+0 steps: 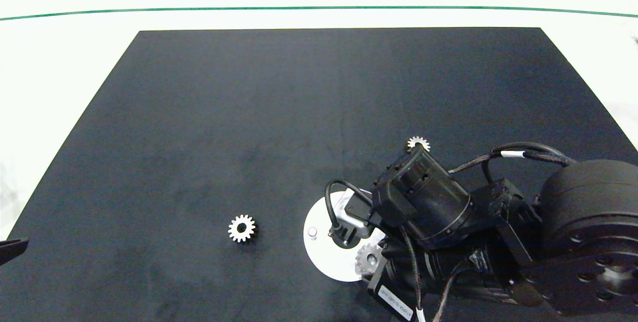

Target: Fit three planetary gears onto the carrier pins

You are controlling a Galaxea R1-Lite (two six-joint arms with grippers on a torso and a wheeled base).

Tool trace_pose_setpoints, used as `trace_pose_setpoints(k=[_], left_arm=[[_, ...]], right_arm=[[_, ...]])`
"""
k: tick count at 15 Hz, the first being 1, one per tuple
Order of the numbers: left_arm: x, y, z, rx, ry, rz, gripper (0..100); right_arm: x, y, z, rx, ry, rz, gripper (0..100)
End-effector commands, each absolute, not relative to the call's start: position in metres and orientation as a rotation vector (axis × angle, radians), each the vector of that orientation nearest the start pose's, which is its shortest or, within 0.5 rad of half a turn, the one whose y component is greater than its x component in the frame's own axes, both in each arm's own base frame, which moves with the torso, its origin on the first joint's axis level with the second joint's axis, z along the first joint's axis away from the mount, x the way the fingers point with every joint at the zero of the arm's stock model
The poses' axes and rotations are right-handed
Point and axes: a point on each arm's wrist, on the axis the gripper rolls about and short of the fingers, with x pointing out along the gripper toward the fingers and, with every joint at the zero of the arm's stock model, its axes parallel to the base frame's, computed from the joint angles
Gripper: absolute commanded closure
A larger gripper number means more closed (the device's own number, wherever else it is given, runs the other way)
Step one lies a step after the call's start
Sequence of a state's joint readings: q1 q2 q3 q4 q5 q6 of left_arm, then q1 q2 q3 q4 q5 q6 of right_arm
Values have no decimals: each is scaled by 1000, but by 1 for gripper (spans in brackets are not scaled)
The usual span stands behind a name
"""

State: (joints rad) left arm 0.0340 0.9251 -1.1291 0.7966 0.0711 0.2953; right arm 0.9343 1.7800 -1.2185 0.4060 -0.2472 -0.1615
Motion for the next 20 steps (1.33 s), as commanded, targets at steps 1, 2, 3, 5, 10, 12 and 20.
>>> trace_pose_setpoints(k=[1, 2, 3, 5, 10, 12, 20], left_arm=[[60, 4, 290, 299, 612, 11, 0], [60, 4, 291, 301, 611, 12, 0], [59, 4, 291, 301, 608, 13, 0], [56, 3, 291, 301, 596, 15, 0], [56, 3, 291, 310, 596, 12, 0], [56, 4, 291, 312, 599, 11, 0], [56, 3, 289, 319, 603, 6, 0]], right_arm=[[184, 240, 186, -691, 756, 699, 0], [183, 240, 186, -690, 755, 699, 0], [183, 239, 187, -687, 753, 700, 0], [177, 230, 195, -673, 732, 695, 0], [197, 187, 242, -530, 609, 533, 0], [223, 167, 267, -427, 563, 503, 0], [293, 140, 273, -346, 573, 320, 0]])
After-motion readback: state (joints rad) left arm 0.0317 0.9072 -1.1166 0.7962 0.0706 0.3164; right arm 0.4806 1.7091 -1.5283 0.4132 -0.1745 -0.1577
